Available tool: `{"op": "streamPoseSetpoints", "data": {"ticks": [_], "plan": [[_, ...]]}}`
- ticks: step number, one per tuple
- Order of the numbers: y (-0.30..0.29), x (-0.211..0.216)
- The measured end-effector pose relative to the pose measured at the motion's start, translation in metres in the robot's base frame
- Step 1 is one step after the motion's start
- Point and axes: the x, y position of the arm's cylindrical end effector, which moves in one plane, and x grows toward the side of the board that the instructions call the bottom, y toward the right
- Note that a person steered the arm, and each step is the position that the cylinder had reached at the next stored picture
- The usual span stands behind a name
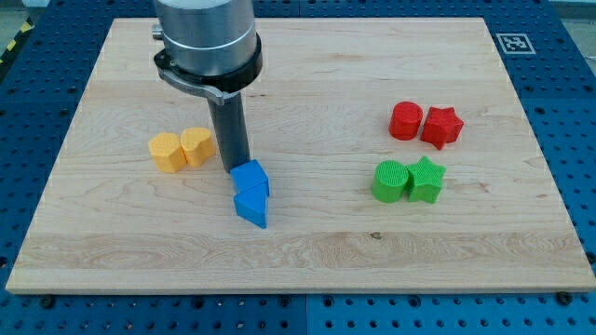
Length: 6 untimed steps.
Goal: Nudge the yellow heart and yellow hexagon up a bit
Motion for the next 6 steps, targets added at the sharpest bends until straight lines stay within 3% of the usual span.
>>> {"op": "streamPoseSetpoints", "data": {"ticks": [6], "plan": [[-0.078,0.000]]}}
